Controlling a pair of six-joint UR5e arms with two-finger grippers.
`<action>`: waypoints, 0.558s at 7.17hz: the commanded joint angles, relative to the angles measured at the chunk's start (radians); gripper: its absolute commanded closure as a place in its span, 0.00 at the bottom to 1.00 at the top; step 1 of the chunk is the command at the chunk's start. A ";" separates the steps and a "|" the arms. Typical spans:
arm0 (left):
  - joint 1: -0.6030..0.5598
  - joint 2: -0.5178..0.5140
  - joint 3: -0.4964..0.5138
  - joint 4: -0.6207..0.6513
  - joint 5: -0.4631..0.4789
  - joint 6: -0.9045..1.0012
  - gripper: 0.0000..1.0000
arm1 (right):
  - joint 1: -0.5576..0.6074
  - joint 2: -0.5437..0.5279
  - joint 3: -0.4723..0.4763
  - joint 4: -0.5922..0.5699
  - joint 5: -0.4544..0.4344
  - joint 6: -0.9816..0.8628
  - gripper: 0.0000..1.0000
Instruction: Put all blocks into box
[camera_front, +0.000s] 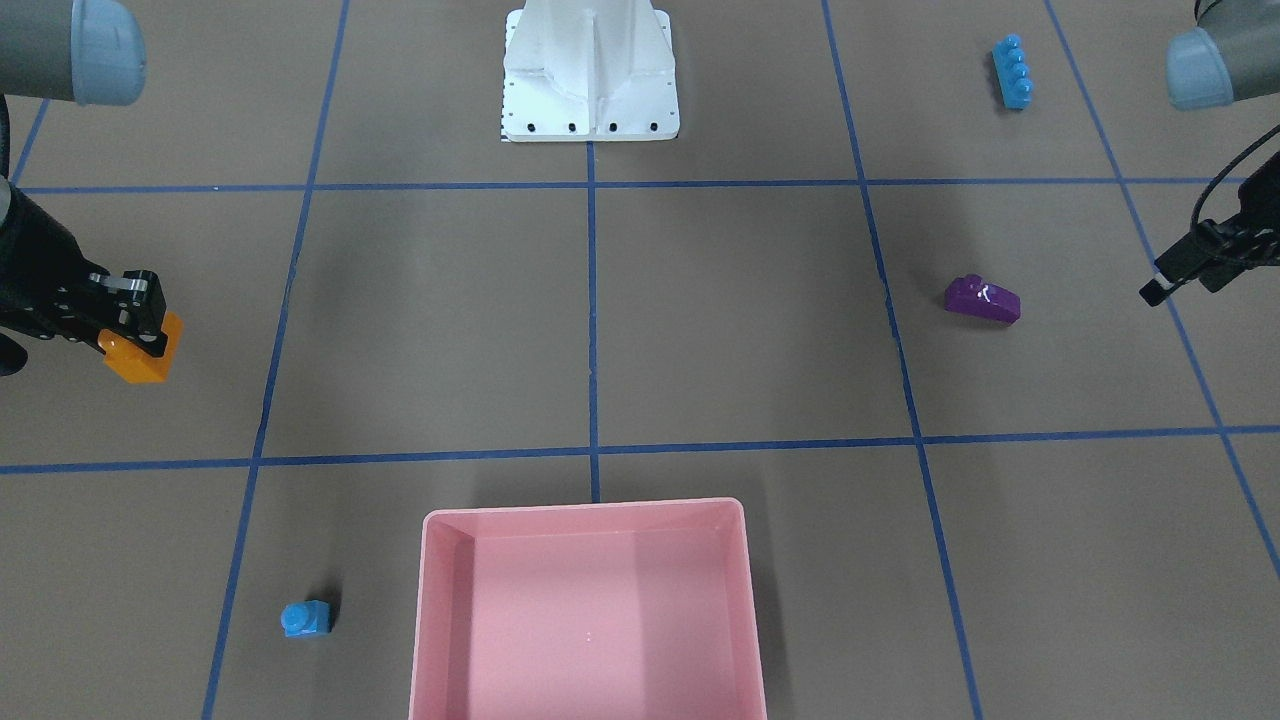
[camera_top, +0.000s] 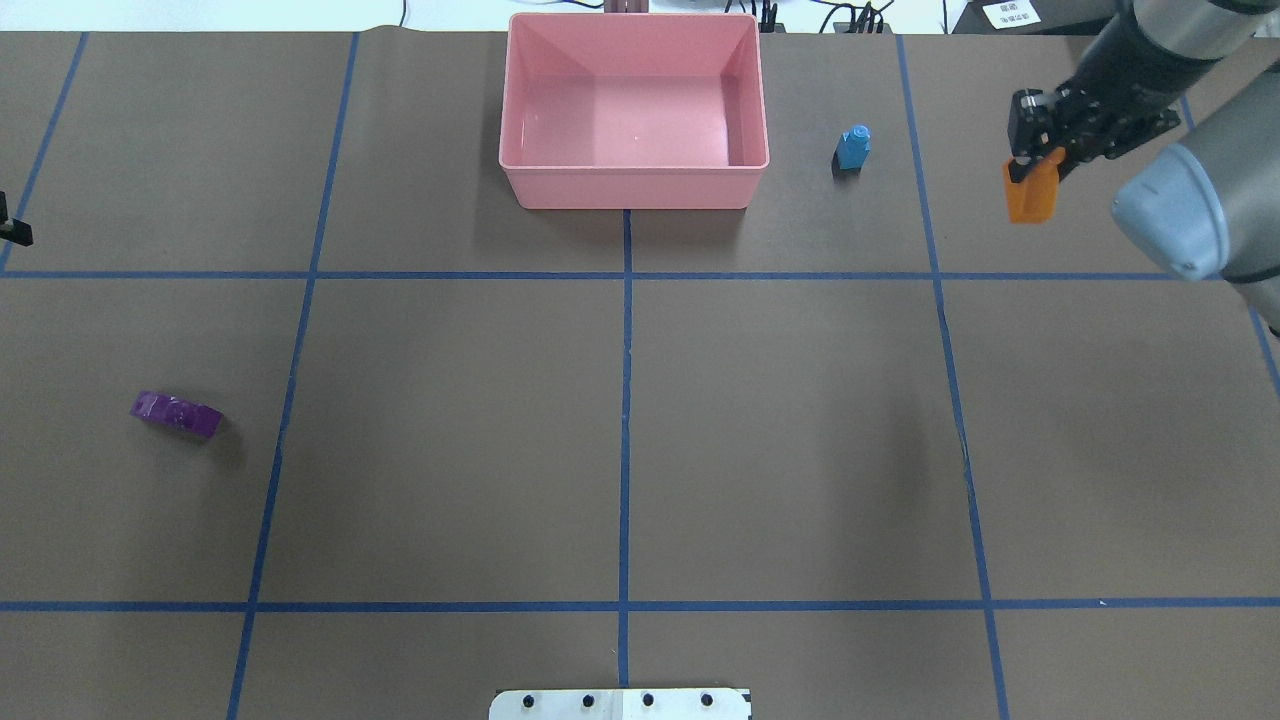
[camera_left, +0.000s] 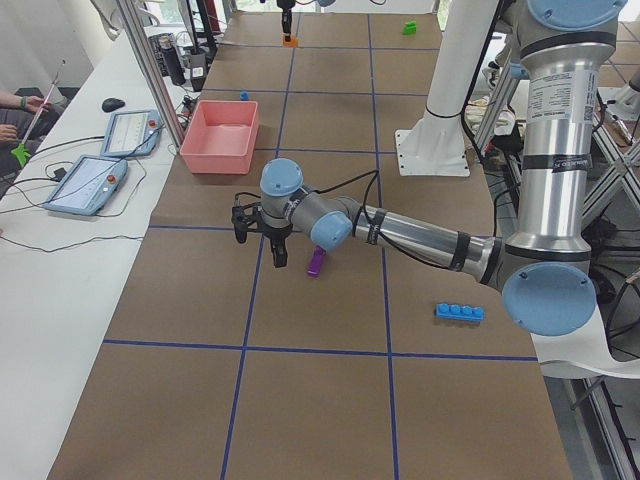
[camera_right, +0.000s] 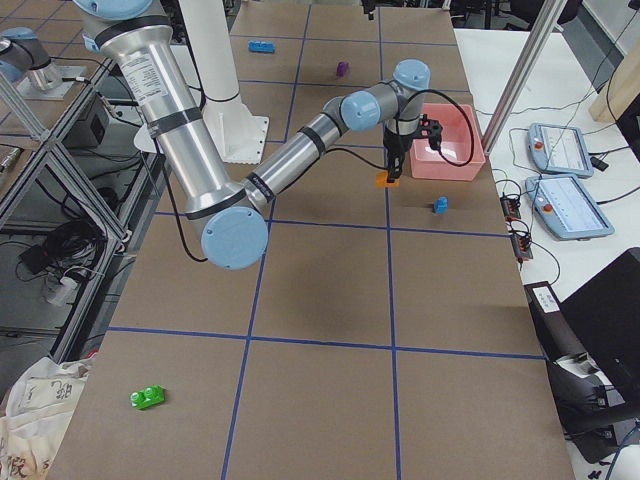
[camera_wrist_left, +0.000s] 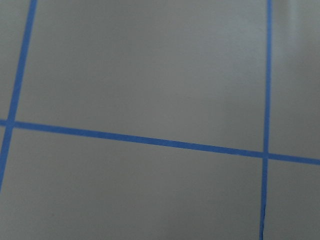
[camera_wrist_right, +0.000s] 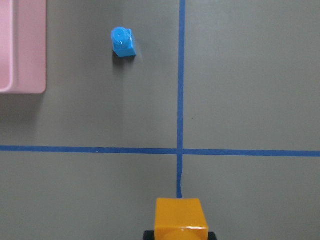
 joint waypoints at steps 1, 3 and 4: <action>0.151 0.026 -0.061 -0.002 0.168 -0.345 0.00 | -0.006 0.187 -0.093 -0.012 -0.003 0.113 1.00; 0.337 0.029 -0.075 -0.022 0.369 -0.611 0.00 | -0.009 0.305 -0.195 0.039 -0.026 0.138 1.00; 0.385 0.032 -0.075 -0.021 0.417 -0.676 0.00 | -0.018 0.347 -0.286 0.155 -0.039 0.172 1.00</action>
